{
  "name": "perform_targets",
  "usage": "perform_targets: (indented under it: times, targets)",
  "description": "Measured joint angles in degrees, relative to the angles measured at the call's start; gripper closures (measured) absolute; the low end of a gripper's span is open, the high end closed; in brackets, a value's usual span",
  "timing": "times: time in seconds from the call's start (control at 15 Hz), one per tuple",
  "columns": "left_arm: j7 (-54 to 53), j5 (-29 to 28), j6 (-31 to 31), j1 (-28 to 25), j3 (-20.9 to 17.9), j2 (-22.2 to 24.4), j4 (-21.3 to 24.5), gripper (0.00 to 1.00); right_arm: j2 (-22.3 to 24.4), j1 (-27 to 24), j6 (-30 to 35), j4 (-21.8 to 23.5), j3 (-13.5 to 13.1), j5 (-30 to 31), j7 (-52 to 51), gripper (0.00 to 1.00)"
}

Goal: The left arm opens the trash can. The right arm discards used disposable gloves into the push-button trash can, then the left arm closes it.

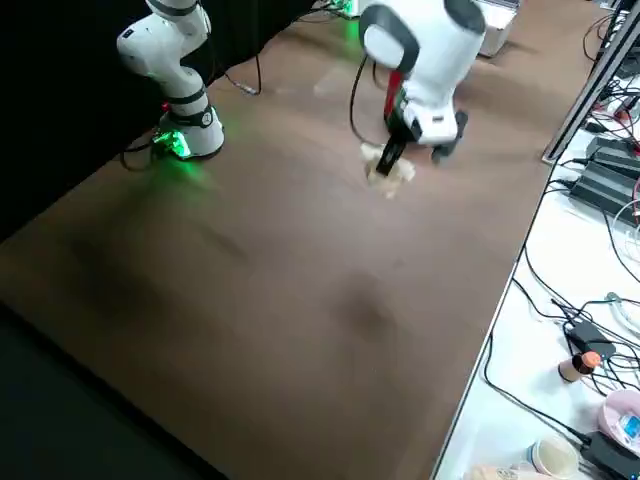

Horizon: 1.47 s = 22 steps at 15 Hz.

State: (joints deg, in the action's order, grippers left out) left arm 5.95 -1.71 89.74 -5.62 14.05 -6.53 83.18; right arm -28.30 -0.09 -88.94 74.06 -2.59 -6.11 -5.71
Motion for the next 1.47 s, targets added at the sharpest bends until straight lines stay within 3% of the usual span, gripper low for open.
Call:
perform_targets:
  times: [0.27,0.6,0.87,1.0,1.47]
  targets:
    - [0.01,0.00,0.00,-0.06,-0.01,0.01,0.00,0.00,2.57,7.34,3.15,0.13,0.18,-8.41,9.55,1.00]
    - [0.01,0.00,0.00,-0.11,-0.01,0.02,0.00,0.00,2.62,15.13,3.63,0.99,0.30,-16.49,20.44,1.00]
    - [0.01,0.00,0.00,-0.11,0.00,0.03,0.00,0.00,2.47,22.05,2.83,1.89,0.37,-18.17,28.05,1.00]
    - [0.01,0.00,0.00,-0.14,0.00,0.03,0.00,0.00,1.89,25.33,-0.71,2.44,0.34,-19.62,30.35,1.00]
    - [0.01,0.00,0.00,-0.15,0.01,0.04,0.00,0.00,-2.62,30.33,-6.31,3.12,0.34,-19.90,33.00,1.00]
